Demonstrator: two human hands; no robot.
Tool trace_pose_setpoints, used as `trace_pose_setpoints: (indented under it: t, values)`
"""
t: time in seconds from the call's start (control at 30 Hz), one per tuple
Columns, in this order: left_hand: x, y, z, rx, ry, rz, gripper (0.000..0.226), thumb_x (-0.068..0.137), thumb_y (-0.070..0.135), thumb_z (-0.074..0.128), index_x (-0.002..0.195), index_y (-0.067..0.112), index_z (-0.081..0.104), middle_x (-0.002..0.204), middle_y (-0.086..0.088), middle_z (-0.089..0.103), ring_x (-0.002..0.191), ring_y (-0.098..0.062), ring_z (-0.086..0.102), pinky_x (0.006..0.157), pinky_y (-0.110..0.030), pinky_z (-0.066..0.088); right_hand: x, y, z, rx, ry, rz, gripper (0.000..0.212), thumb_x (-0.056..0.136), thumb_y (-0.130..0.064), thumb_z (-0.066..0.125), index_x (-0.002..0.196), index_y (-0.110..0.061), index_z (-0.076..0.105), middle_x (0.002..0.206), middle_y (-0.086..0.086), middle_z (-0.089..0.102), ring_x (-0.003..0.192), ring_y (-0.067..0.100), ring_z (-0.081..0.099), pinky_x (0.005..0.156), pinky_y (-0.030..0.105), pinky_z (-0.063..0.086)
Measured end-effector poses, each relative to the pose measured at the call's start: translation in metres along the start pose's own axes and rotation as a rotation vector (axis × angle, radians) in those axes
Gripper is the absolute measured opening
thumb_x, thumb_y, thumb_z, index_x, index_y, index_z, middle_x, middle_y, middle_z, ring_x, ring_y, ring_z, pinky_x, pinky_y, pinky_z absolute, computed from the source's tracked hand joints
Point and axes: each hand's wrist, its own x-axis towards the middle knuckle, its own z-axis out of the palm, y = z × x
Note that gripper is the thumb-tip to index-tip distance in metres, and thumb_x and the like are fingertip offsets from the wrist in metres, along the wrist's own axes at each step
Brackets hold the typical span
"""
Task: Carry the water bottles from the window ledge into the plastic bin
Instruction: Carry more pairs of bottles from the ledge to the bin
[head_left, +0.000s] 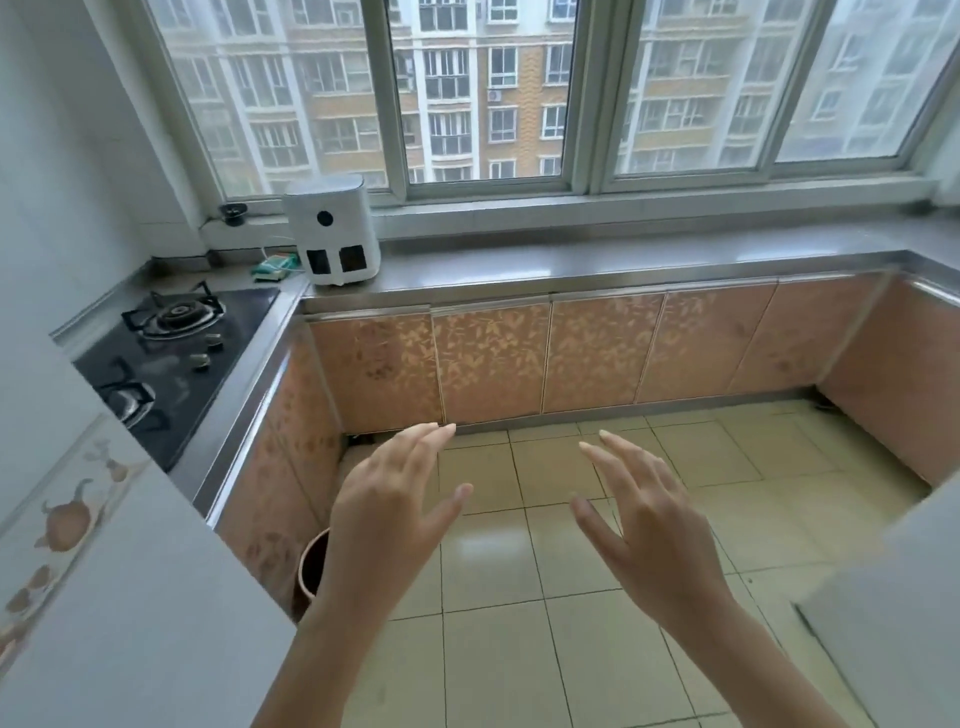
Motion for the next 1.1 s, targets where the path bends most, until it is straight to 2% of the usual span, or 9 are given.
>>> trace_pose_setpoints:
  t: [0.4, 0.63, 0.77, 0.83, 0.93, 1.1]
  values:
    - [0.165, 0.055, 0.136, -0.179, -0.116, 0.181, 0.058, 0.085, 0.054, 0.052, 0.135, 0.026, 0.055, 0.132, 0.005, 0.062, 0.118, -0.016, 0.062, 0.092, -0.036, 0.050, 0.081, 0.145, 0.001, -0.130, 0.051, 0.289, 0.054, 0.086, -0.051, 0.040, 0.129, -0.022, 0.056, 0.135, 0.000, 0.056, 0.122, 0.019, 0.050, 0.095, 0.036, 0.045]
    - [0.263, 0.122, 0.218, -0.166, -0.173, 0.247, 0.058, 0.084, 0.054, 0.050, 0.134, 0.025, 0.057, 0.132, 0.005, 0.063, 0.117, -0.017, 0.063, 0.093, -0.035, 0.048, 0.144, 0.254, 0.006, -0.119, 0.043, 0.356, 0.057, 0.085, -0.054, 0.038, 0.132, -0.025, 0.053, 0.138, -0.002, 0.053, 0.123, 0.019, 0.051, 0.092, 0.030, 0.042]
    - [0.320, 0.162, 0.257, -0.161, -0.181, 0.263, 0.057, 0.084, 0.055, 0.049, 0.133, 0.027, 0.057, 0.131, 0.006, 0.063, 0.117, -0.017, 0.063, 0.092, -0.031, 0.045, 0.184, 0.313, -0.002, -0.106, 0.083, 0.398, 0.057, 0.085, -0.054, 0.038, 0.132, -0.025, 0.053, 0.139, -0.002, 0.053, 0.124, 0.018, 0.051, 0.092, 0.032, 0.044]
    - [0.346, 0.181, 0.277, -0.168, -0.177, 0.273, 0.055, 0.084, 0.054, 0.053, 0.132, 0.028, 0.057, 0.131, 0.007, 0.063, 0.117, -0.017, 0.063, 0.091, -0.029, 0.041, 0.202, 0.341, -0.006, -0.112, 0.091, 0.410, 0.058, 0.085, -0.054, 0.038, 0.133, -0.026, 0.052, 0.139, -0.003, 0.052, 0.125, 0.018, 0.049, 0.095, 0.032, 0.042]
    - [0.380, 0.206, 0.306, -0.205, -0.185, 0.287, 0.055, 0.083, 0.049, 0.062, 0.133, 0.028, 0.056, 0.132, 0.007, 0.062, 0.118, -0.017, 0.062, 0.092, -0.031, 0.044, 0.226, 0.377, -0.008, -0.137, 0.102, 0.430, 0.057, 0.085, -0.054, 0.038, 0.133, -0.025, 0.053, 0.139, -0.002, 0.052, 0.124, 0.020, 0.050, 0.096, 0.034, 0.042]
    - [0.440, 0.239, 0.354, -0.256, -0.196, 0.312, 0.055, 0.084, 0.049, 0.063, 0.135, 0.029, 0.056, 0.134, 0.008, 0.060, 0.120, -0.016, 0.060, 0.093, -0.031, 0.043, 0.272, 0.429, -0.007, -0.181, 0.096, 0.466, 0.056, 0.086, -0.054, 0.038, 0.132, -0.026, 0.052, 0.139, -0.003, 0.052, 0.123, 0.020, 0.052, 0.092, 0.033, 0.044]
